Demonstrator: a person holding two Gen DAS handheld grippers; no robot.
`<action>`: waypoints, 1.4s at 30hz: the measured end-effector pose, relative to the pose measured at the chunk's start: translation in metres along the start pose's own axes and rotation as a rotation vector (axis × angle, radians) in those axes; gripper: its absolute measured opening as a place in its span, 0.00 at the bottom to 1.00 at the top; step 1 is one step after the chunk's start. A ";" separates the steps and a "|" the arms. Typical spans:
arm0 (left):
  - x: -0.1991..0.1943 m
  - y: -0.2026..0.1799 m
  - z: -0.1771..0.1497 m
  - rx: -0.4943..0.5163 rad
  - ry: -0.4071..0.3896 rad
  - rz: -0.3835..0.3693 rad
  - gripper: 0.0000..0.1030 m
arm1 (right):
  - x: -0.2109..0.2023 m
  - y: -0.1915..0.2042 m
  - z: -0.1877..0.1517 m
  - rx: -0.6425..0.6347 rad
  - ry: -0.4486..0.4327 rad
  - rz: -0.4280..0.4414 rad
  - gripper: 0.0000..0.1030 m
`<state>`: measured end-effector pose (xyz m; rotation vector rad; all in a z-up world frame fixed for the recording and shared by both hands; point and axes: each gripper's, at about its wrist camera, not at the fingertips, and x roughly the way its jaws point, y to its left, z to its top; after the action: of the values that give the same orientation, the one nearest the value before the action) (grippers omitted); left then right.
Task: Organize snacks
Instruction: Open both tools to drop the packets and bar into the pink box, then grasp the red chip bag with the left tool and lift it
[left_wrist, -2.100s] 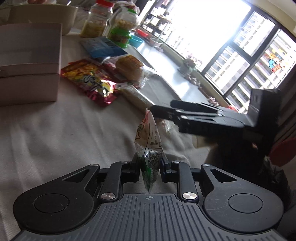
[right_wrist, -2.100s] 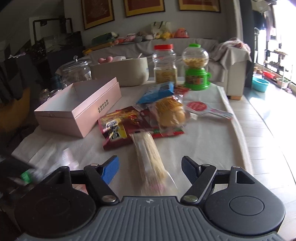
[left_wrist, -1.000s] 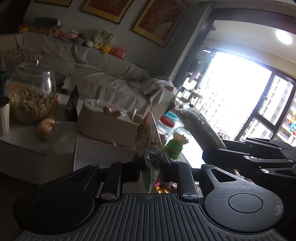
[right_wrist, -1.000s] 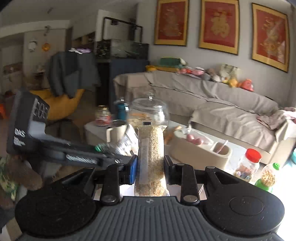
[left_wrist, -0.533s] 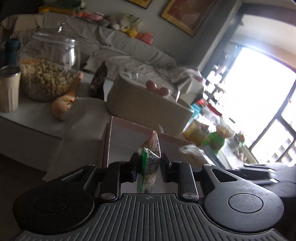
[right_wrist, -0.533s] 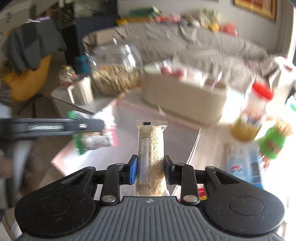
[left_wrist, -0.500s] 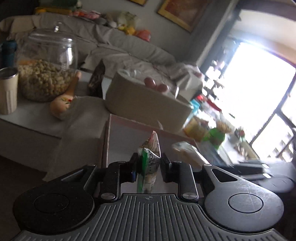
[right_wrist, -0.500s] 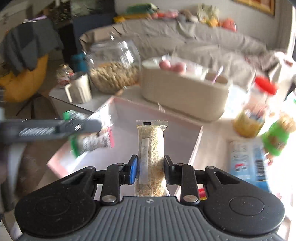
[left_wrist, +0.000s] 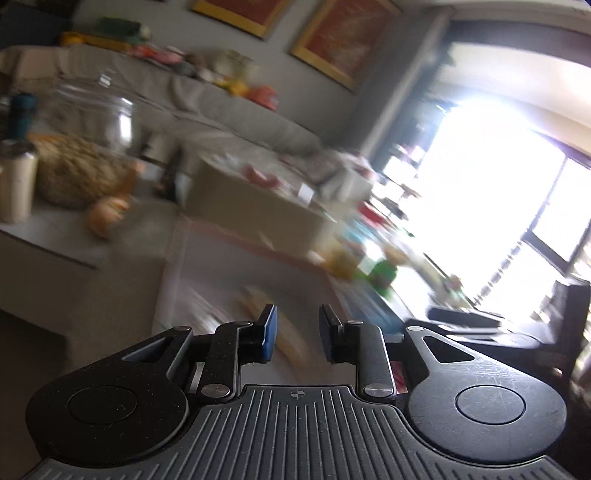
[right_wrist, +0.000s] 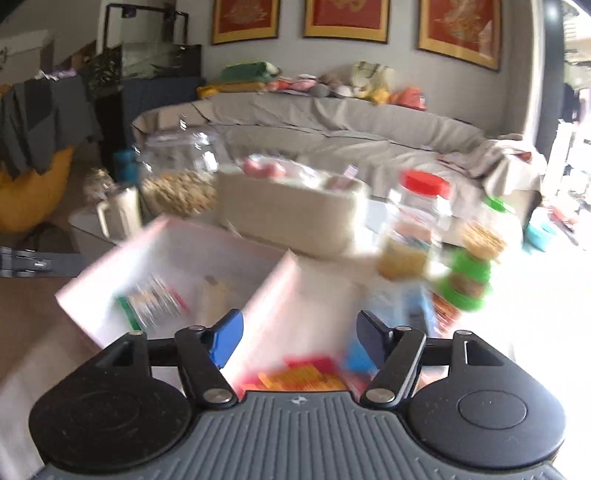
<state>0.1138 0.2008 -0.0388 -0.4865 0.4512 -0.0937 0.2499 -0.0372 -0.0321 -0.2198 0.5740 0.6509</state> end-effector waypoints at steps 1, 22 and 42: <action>0.003 -0.009 -0.010 0.008 0.031 -0.029 0.28 | -0.002 -0.004 -0.011 -0.003 0.022 0.002 0.68; 0.074 -0.032 -0.055 -0.090 0.224 -0.029 0.26 | 0.045 -0.030 -0.075 0.091 0.085 0.102 0.88; 0.058 -0.043 -0.094 -0.130 0.351 -0.129 0.26 | -0.069 -0.018 -0.125 0.223 0.066 0.218 0.78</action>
<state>0.1256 0.1114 -0.1155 -0.6307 0.7725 -0.2783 0.1624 -0.1326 -0.0960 0.0316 0.7352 0.7858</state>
